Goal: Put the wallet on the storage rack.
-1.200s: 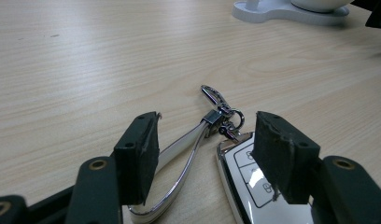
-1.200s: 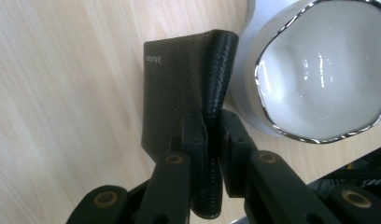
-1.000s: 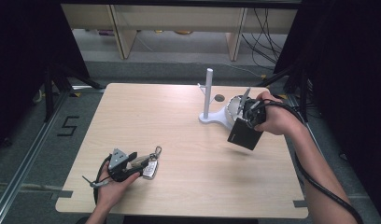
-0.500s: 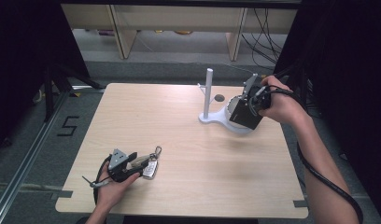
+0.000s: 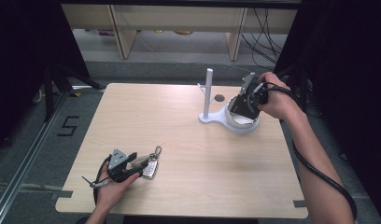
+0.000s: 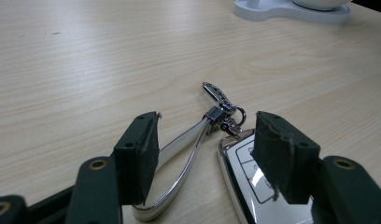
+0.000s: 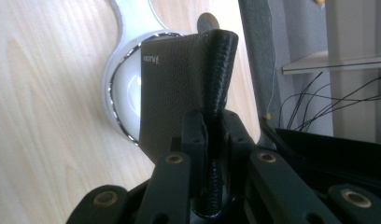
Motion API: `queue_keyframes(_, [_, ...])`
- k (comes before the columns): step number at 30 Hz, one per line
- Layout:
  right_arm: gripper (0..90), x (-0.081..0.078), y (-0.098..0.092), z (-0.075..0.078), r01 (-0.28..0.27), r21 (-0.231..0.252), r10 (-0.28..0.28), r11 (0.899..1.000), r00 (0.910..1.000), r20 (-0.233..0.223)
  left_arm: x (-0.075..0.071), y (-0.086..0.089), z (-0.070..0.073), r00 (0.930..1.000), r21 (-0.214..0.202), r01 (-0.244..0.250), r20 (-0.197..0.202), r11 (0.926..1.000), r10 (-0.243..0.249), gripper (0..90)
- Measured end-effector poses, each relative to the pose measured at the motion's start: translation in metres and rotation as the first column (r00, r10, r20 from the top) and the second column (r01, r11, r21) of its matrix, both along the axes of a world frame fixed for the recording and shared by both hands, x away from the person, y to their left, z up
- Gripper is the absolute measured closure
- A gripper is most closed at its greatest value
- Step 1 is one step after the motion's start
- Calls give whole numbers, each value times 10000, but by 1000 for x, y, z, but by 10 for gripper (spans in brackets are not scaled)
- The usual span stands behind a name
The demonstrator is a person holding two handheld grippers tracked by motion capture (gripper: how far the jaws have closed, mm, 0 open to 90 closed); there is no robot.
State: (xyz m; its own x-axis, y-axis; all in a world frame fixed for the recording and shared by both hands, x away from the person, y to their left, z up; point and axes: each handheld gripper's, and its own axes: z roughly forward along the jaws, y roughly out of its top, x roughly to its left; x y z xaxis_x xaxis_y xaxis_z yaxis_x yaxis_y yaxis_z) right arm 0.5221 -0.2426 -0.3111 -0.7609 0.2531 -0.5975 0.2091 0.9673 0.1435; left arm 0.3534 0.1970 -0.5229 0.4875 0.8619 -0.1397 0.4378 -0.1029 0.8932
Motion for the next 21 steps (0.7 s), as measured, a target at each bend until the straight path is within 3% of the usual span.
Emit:
queue_keyframes(2, [829, 5, -2, -1, -178, -87, 179, 9998, 9998, 91, 0, 0, 0, 10000, -16, -15, -5, 10000, 15, 400])
queue_keyframes(3, [829, 3, -1, -3, 266, 159, -265, 9995, 9996, -64, 0, 0, 0, 10000, -6, -5, 4, 10000, 5, 400])
queue_keyframes(4, [829, 6, -2, -4, 87, 57, -87, 9999, 10000, 3, 0, -1, 0, 10000, 0, -26, 7, 10000, 26, 400])
queue_keyframes(16, [824, 21, 0, -25, 267, 100, -265, 9996, 9994, -230, 0, 0, 0, 10000, -35, 5, -21, 10000, -5, 399])
queue_keyframes(21, [814, 27, -1, -35, 355, 207, -343, 9992, 9980, -540, 0, -1, 0, 10000, -14, -1, 2, 10000, 1, 399])
